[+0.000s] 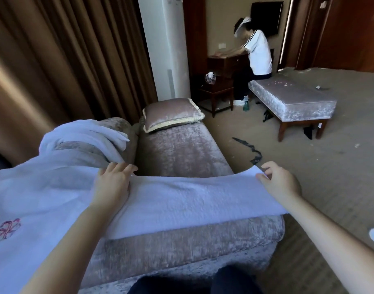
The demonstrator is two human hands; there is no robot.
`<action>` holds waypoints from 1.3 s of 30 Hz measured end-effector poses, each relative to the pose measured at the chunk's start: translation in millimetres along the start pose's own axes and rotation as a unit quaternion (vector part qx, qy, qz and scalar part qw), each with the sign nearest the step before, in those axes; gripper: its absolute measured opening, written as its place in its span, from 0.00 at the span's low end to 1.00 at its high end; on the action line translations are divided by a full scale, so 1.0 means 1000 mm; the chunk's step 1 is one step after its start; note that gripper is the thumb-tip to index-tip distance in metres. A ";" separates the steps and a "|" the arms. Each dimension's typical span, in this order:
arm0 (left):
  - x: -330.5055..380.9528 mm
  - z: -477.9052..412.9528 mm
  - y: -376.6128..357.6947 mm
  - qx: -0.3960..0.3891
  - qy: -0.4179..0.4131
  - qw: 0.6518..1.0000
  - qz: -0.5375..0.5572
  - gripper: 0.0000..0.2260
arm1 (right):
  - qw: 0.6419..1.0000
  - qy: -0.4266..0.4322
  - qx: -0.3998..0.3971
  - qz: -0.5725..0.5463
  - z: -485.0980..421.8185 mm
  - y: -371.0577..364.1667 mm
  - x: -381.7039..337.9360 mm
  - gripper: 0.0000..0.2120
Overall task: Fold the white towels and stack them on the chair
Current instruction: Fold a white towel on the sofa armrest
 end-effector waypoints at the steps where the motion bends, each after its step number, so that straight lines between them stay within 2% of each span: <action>1: 0.007 -0.003 0.008 0.016 -0.024 1.000 0.013 0.09 | 0.999 0.025 0.038 -0.007 0.003 0.001 0.000 0.10; 2: 0.016 -0.006 0.016 0.033 -0.051 0.997 0.038 0.08 | 0.993 0.077 0.087 -0.016 0.008 0.003 -0.003 0.09; 4: 0.038 -0.007 0.029 0.046 -0.110 0.987 0.108 0.11 | 0.963 0.223 0.148 -0.042 0.024 0.004 -0.011 0.10; 6: 0.058 0.006 0.030 0.031 -0.156 0.976 0.151 0.13 | 0.930 0.339 0.128 -0.058 0.045 0.000 -0.015 0.12; 9: 0.069 0.034 0.026 -0.002 -0.170 0.969 0.177 0.13 | 0.903 0.416 0.093 -0.058 0.072 -0.013 -0.011 0.11; 12: 0.066 0.050 0.031 0.002 -0.152 0.966 0.208 0.12 | 0.903 0.417 0.062 -0.085 0.086 -0.019 0.001 0.13; 16: 0.065 0.065 0.035 0.033 -0.148 0.973 0.175 0.10 | 0.892 0.436 0.092 -0.073 0.097 -0.021 0.009 0.14; 20: 0.065 0.070 0.029 0.032 -0.131 0.980 0.150 0.00 | 0.889 0.426 0.127 -0.106 0.108 -0.021 0.000 0.14; 23: 0.069 0.076 0.031 0.031 -0.123 0.984 0.129 0.04 | 0.890 0.423 0.138 -0.103 0.114 -0.016 -0.002 0.19; 28: 0.080 0.101 0.039 0.017 -0.147 0.983 0.107 0.13 | 0.885 0.434 0.143 -0.087 0.127 -0.008 0.011 0.12; 31: 0.083 0.107 0.034 0.001 -0.155 0.983 0.103 0.15 | 0.882 0.440 0.141 -0.087 0.131 -0.011 0.016 0.10; 33: 0.082 0.107 0.034 -0.015 -0.156 0.981 0.115 0.14 | 0.881 0.441 0.147 -0.091 0.134 -0.014 0.019 0.10; 35: 0.080 0.104 0.036 -0.025 -0.162 0.977 0.134 0.04 | 0.878 0.446 0.150 -0.084 0.136 -0.015 0.021 0.10; 38: 0.081 0.090 0.049 -0.034 -0.149 0.974 0.166 0.16 | 0.875 0.457 0.144 -0.071 0.135 -0.015 0.023 0.09; 39: 0.083 0.082 0.053 -0.023 -0.147 0.972 0.184 0.15 | 0.875 0.462 0.131 -0.070 0.134 -0.014 0.023 0.09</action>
Point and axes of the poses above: each hand's wrist, its own z-axis away from the middle knuckle, its own y-axis out of the back of the hand, x = y × z, the point moved 1 cm from there along -z, towards the middle knuckle, and after that the axes turned 11 degrees about -y, right-handed, at the moved point
